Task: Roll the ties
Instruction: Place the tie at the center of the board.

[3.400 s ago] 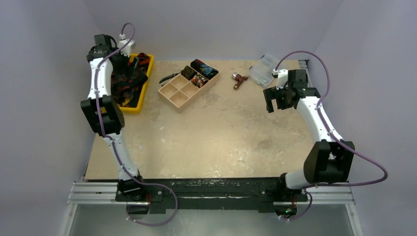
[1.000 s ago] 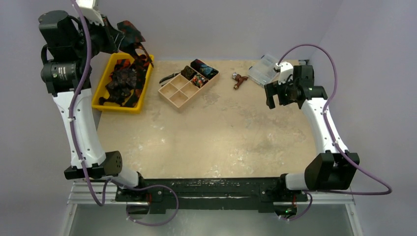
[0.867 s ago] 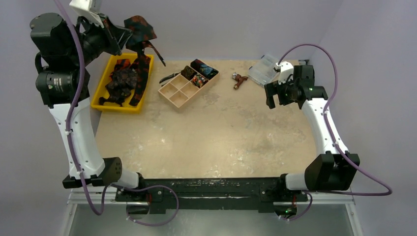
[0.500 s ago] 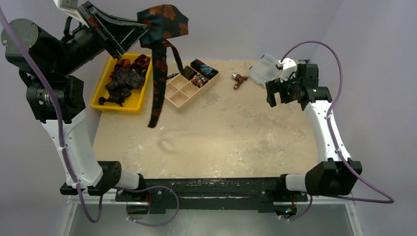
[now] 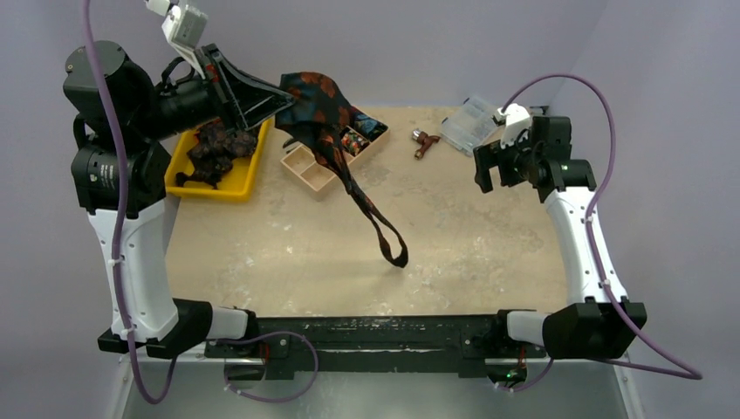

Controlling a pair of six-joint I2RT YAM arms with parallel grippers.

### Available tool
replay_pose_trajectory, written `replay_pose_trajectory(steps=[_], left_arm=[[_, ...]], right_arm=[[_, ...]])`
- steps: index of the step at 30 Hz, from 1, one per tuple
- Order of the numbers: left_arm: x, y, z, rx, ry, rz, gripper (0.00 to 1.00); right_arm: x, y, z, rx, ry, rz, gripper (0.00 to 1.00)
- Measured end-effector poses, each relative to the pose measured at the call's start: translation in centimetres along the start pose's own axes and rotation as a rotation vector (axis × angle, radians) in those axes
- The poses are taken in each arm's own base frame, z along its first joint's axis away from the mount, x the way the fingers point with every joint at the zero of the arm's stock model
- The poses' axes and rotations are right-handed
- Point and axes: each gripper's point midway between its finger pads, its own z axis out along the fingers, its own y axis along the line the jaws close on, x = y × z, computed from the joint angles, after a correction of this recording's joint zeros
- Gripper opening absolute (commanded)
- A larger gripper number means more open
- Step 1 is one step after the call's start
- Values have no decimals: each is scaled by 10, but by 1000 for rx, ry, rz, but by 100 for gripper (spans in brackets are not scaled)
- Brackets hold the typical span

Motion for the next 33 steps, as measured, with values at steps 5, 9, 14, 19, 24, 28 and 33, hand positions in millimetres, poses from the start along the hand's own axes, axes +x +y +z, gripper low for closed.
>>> replay_pose_trajectory(steps=[5, 9, 14, 19, 24, 28, 33], left_arm=[[13, 14, -17, -86, 51, 63, 0], [22, 2, -23, -59, 78, 94, 0], [31, -20, -18, 26, 102, 122, 0], [55, -35, 21, 163, 173, 125, 12], [125, -24, 103, 238, 334, 77, 99], [213, 15, 169, 189, 533, 13, 100], [291, 94, 124, 44, 704, -53, 99]], right_arm=[[-1, 0, -4, 3, -8, -1, 98], [-1, 1, -4, 2, -9, 7, 98], [-1, 2, -4, 3, -7, 29, 98], [4, -3, -4, 28, 12, 51, 98], [21, -30, -11, 96, 55, 130, 98], [45, -59, -18, 165, 120, 188, 98], [62, -53, -24, 133, 158, 85, 98]])
